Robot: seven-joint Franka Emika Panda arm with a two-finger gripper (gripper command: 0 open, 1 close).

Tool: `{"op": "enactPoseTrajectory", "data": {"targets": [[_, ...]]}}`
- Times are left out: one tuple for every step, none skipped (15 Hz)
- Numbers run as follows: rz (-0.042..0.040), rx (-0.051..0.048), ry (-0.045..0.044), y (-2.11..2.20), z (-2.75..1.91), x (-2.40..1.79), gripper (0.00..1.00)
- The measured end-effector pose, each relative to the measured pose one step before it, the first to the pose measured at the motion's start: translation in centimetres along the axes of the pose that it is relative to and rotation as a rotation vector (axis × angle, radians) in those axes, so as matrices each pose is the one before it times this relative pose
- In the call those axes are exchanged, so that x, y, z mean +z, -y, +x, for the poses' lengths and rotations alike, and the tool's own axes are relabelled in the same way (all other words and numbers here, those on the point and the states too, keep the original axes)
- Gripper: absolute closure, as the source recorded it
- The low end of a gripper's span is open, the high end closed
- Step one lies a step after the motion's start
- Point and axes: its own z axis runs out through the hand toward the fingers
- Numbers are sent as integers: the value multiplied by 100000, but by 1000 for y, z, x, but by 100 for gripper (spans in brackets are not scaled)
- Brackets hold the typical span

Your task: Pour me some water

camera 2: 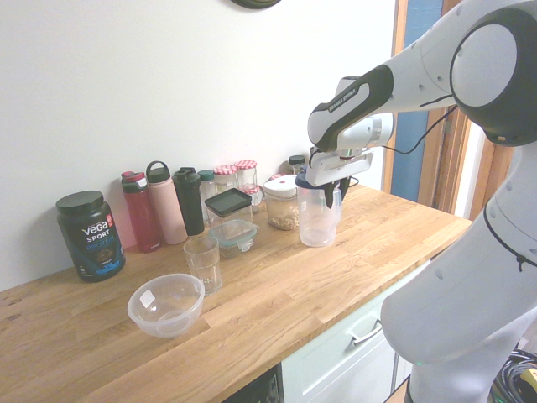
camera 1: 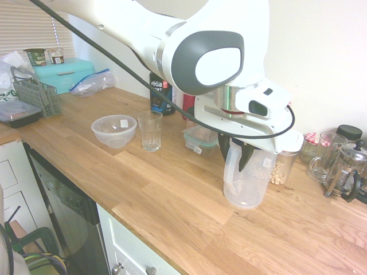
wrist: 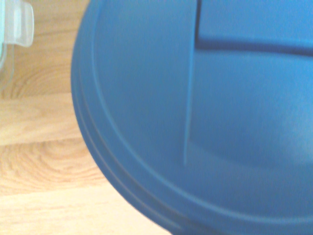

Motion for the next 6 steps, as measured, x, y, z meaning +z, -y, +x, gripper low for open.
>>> {"op": "enactPoseTrajectory", "data": {"targets": [[-1196, -260, 773, -212, -58, 125, 0], [-1525, -357, 1150, -252, -120, 61, 0], [-1842, -340, 1355, -365, -164, -98, 0], [-2026, -184, 1551, -554, -223, -484, 0], [-1724, -11, 1808, -688, -339, -957, 0], [-1184, -320, 2339, -722, -466, -1314, 0]]}}
